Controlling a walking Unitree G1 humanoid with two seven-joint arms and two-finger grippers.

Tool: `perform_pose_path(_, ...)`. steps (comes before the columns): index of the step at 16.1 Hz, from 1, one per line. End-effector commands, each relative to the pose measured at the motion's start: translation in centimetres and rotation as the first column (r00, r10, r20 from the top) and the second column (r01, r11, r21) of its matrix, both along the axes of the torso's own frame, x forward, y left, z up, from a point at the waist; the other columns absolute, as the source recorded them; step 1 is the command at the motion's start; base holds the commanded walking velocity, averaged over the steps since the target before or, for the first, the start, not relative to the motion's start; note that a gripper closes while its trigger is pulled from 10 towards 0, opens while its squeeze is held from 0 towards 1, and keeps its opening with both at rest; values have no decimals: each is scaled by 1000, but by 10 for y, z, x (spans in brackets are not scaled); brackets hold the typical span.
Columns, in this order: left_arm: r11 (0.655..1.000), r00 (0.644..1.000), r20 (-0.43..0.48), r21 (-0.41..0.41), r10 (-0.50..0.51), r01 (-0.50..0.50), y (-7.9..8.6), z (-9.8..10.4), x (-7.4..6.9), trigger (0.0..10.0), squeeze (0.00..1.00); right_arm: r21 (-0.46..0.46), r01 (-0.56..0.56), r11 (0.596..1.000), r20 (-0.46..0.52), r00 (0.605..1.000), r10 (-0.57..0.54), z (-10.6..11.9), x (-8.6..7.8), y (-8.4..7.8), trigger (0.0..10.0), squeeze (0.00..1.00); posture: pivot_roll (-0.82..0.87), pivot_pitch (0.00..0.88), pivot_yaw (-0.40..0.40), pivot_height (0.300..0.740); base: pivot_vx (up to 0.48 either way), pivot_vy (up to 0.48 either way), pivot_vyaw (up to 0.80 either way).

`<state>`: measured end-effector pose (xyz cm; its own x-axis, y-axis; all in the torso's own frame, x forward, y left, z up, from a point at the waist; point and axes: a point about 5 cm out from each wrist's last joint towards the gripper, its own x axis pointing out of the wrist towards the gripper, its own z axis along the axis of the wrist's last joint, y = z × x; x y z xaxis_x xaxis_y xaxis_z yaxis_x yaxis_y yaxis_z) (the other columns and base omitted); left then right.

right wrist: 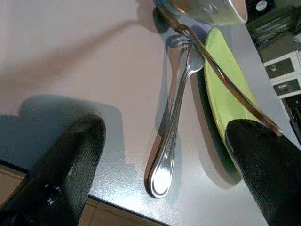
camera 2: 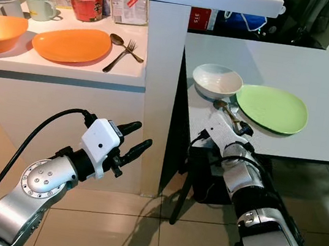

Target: Setting the table

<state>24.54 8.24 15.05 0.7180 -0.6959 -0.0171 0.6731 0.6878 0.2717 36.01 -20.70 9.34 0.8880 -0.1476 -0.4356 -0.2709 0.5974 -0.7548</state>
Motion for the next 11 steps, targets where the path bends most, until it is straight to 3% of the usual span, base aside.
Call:
perform_pose_path(1,1000,1000,6,17,-5,5,1,0,0,10000,0,-37,35,999,-196,980,-41,-34,-22,-13,10000,0,3,0,47,740,0,0,0)
perform_pose_path(3,1000,1000,5,19,-7,7,1,0,0,10000,0,-39,50,998,-224,973,-58,-33,-25,-20,10000,0,3,0,47,740,0,0,0)
perform_pose_path(7,1000,1000,5,22,-8,8,2,0,-1,10000,0,95,79,992,-150,987,-64,-7,-21,-20,10000,0,3,0,50,740,0,0,0)
perform_pose_path(11,1000,1000,6,28,-10,10,3,0,-2,10000,0,151,60,987,-119,992,-42,20,-33,-21,10000,0,5,0,50,740,0,0,0)
